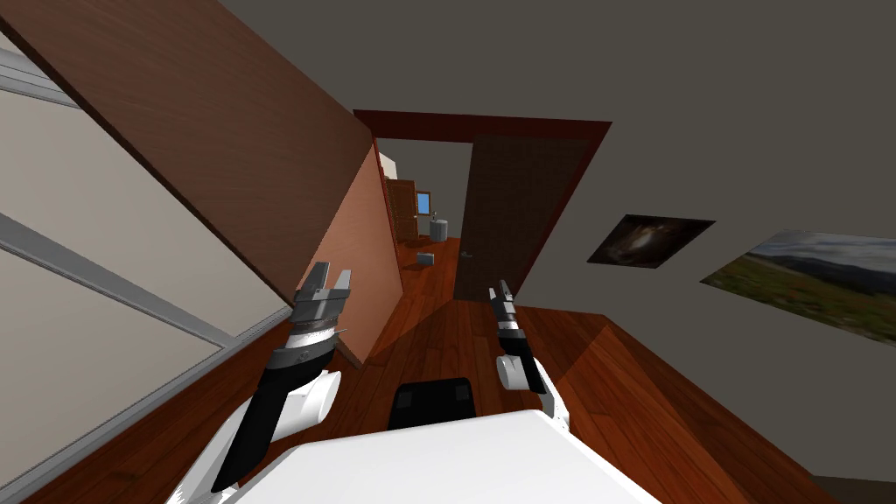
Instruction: Pull the door open
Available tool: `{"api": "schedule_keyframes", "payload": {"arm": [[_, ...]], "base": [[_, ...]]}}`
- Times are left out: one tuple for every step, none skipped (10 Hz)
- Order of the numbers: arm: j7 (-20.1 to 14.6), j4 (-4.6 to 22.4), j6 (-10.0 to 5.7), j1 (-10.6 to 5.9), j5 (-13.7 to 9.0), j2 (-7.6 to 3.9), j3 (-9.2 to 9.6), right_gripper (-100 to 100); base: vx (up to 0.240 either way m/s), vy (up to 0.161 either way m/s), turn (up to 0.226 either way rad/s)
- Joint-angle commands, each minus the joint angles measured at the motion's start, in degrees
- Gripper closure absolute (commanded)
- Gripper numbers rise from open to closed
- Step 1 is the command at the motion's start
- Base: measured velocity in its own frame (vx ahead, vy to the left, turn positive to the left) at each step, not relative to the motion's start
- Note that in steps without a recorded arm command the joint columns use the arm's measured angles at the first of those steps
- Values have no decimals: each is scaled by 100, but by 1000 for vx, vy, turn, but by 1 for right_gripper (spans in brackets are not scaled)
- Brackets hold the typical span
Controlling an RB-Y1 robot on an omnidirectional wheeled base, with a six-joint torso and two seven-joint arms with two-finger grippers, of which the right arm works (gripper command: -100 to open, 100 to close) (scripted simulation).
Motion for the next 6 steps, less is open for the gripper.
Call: {"api": "schedule_keyframes", "payload": {"arm": [[-37,166,-65,-46,19,-30,-11,-100],[-57,279,-102,-84,29,-48,-20,-100],[-77,396,-141,-124,40,-67,-30,-100],[-99,520,-183,-167,52,-85,-41,-100],[-121,645,-224,-210,64,-104,-51,-100],[-142,770,-266,-253,75,-123,-61,-100]], "base": [[92,32,-22],[109,3,-20],[102,7,-14],[87,21,-19],[96,19,-20],[95,8,-18]]}}
